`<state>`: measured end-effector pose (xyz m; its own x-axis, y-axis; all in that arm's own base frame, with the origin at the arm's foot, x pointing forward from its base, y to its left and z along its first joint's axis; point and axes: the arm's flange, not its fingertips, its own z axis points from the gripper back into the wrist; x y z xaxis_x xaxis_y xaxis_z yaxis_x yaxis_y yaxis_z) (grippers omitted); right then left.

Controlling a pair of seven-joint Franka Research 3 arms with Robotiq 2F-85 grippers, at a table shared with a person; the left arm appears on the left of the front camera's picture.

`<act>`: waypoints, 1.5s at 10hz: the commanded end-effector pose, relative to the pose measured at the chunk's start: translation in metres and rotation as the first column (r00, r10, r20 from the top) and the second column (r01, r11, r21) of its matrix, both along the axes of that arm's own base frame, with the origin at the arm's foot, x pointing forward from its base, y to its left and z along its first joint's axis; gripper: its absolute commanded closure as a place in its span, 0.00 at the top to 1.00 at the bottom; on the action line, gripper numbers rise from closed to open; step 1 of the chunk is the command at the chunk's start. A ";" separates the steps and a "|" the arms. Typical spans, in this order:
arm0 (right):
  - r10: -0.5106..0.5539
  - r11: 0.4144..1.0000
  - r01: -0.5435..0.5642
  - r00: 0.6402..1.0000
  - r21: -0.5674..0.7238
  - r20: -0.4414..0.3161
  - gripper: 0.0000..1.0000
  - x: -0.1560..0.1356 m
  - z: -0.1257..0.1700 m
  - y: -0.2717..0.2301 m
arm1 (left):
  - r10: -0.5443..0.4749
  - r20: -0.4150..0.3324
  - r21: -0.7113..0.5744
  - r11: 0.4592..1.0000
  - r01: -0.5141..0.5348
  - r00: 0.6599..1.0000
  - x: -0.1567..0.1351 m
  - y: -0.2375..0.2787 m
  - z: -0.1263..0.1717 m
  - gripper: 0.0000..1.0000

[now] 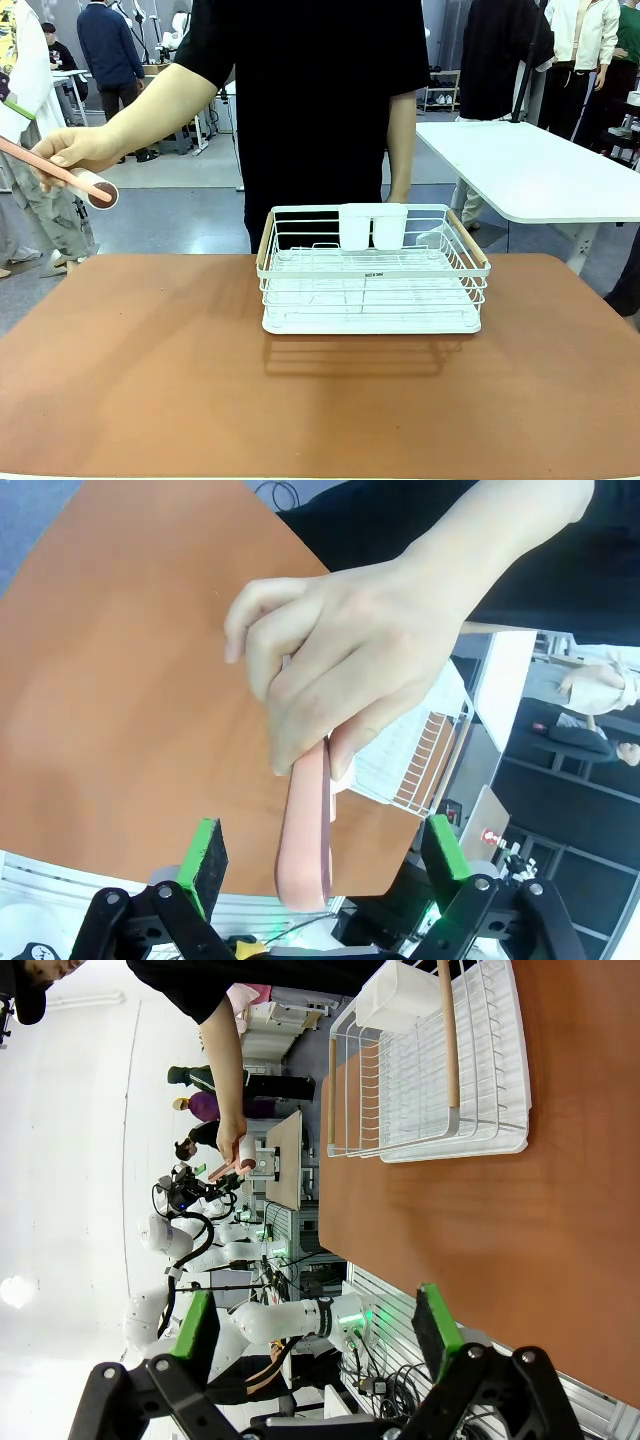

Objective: Clean the table.
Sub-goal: Pick up the Lint Roller when the human hands it over.

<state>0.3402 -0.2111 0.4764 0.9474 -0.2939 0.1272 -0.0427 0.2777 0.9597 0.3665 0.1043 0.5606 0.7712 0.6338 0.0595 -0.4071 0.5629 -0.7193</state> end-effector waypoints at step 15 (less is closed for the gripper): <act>0.006 1.000 -0.006 1.000 0.006 0.009 1.00 -0.002 0.001 0.000 | 0.107 -0.094 0.083 0.992 -0.099 0.990 -0.014 -0.024 0.009 1.00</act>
<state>0.3404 -0.2109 0.4763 0.9476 -0.2933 0.1269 -0.0426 0.2779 0.9597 0.3566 0.0862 0.5716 0.7115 0.7024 0.0199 -0.5284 0.5534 -0.6439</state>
